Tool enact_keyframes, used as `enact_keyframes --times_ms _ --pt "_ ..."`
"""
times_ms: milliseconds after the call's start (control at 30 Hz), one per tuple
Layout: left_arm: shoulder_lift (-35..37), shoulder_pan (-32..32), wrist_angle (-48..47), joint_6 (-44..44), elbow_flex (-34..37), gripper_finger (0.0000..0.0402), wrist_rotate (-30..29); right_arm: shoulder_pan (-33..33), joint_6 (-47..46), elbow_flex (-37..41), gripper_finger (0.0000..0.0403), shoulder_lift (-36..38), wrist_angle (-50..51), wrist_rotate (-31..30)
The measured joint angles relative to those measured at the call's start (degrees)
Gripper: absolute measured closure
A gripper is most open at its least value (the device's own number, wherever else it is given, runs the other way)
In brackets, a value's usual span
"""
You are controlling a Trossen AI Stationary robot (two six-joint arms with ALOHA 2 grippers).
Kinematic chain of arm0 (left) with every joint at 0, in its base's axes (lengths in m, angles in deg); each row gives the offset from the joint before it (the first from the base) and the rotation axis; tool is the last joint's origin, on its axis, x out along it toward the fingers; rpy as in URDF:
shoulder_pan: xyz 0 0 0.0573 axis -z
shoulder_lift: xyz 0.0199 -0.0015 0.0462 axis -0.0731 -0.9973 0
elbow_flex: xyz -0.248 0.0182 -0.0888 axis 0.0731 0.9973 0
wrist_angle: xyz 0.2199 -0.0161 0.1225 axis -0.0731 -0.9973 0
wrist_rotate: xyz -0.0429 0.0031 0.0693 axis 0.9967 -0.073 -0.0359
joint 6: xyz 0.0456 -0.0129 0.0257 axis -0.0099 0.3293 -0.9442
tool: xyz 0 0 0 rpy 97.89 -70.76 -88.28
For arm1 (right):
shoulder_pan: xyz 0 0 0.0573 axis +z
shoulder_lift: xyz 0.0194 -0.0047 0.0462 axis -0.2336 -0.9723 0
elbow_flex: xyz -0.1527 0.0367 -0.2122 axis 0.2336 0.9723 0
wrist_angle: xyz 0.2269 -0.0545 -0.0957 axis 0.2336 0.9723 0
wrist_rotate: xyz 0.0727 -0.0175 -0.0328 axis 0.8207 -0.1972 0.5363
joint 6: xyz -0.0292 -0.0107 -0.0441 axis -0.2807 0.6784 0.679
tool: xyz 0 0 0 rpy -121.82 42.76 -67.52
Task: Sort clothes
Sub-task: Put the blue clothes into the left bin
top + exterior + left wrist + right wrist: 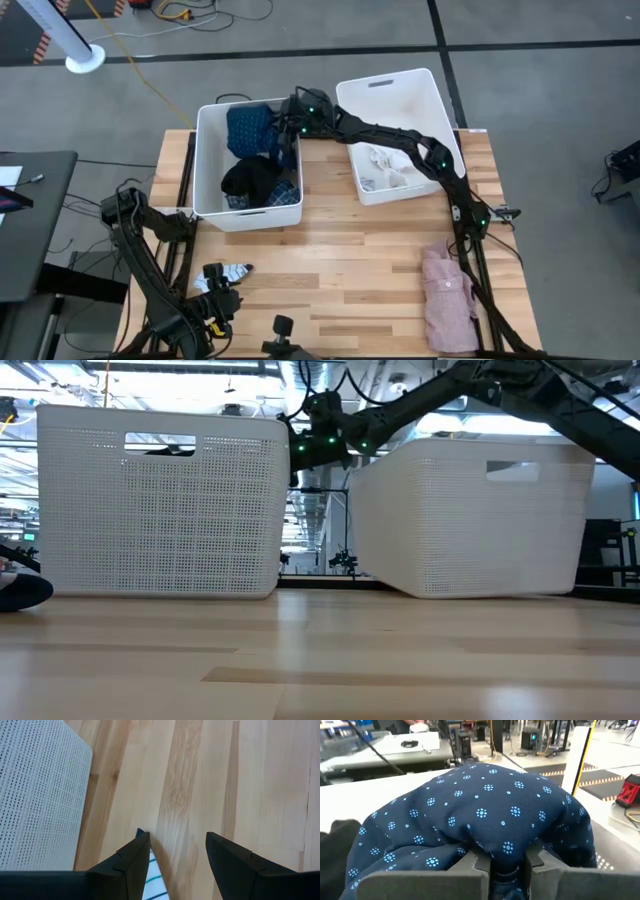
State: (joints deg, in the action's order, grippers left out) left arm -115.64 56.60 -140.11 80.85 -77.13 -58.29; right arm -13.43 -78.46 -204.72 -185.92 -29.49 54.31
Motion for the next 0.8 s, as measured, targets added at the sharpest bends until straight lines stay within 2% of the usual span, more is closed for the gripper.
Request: enact_keyframes --times_ms 467,633,800 --pt "0.0 0.0 0.2 0.4 0.0 0.0213 0.4 3.1 1.5 0.1 0.0336 0.6 2.2 -0.1" --pt "0.0 0.0 0.5 0.2 0.0 0.0213 1.2 4.1 1.4 0.2 0.0298 0.6 2.3 -0.4" --pt "0.0 0.3 0.6 0.2 0.0 0.0213 1.2 4.5 1.5 0.2 0.0237 1.2 3.1 -1.5"
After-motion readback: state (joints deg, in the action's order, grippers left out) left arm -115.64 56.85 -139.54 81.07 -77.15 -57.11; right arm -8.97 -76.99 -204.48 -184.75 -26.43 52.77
